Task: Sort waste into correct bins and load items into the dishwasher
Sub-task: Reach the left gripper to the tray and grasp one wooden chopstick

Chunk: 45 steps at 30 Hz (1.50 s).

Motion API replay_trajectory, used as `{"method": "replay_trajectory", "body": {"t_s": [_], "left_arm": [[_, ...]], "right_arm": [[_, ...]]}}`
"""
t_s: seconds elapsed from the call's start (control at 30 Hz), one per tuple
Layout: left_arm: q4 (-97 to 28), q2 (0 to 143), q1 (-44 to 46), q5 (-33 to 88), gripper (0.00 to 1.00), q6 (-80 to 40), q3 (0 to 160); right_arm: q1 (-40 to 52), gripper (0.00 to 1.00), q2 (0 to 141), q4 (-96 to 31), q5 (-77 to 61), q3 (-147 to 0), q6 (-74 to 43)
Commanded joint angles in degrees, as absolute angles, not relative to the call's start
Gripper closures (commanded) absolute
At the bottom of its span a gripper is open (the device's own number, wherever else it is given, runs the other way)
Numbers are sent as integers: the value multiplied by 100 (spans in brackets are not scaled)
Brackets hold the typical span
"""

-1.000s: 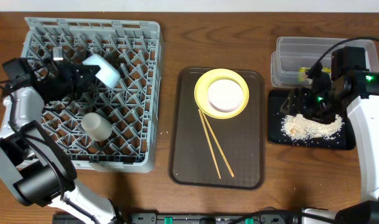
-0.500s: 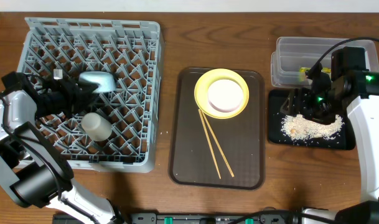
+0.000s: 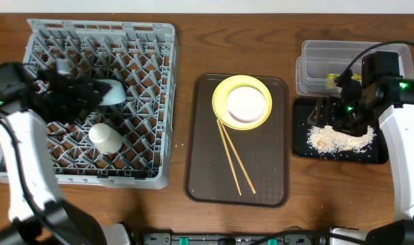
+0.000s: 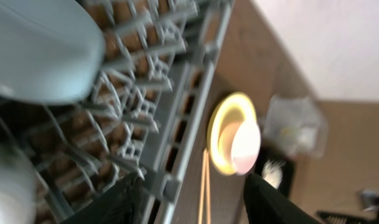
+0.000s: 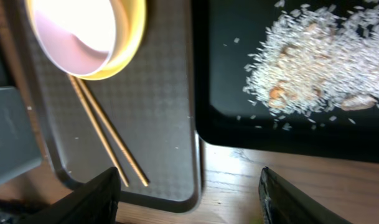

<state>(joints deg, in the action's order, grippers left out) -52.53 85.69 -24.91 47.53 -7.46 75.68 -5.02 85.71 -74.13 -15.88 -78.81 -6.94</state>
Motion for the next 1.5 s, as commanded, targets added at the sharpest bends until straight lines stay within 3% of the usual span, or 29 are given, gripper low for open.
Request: {"method": "replay_trajectory", "body": {"t_s": [0.0, 0.07, 0.37, 0.6, 0.93, 1.47], "left_arm": [[-5485, 8278, -1693, 3500, 44, -849, 7599], [-5618, 8195, -1120, 3109, 40, -980, 7599], [-5948, 8538, 1925, 937, 39, -3201, 7592], [-5618, 9365, 3317, 637, 36, -3938, 7588], [-5041, 10525, 4101, 637, 36, -3979, 7588], [-4921, 11417, 4261, 637, 36, -4104, 7575]], "right_arm": [[-519, 31, 8460, -7465, -1212, -7970, -768], [-519, 31, 8460, -7483, -1173, -7970, -768], [-523, 30, 8460, -7524, -1074, -7970, -768], [-523, 30, 8460, -7577, -1074, -7970, -764], [-523, 29, 8460, -7607, -1072, -7970, -762], [-523, 28, 8460, -7607, -1072, -7970, -762]]}}
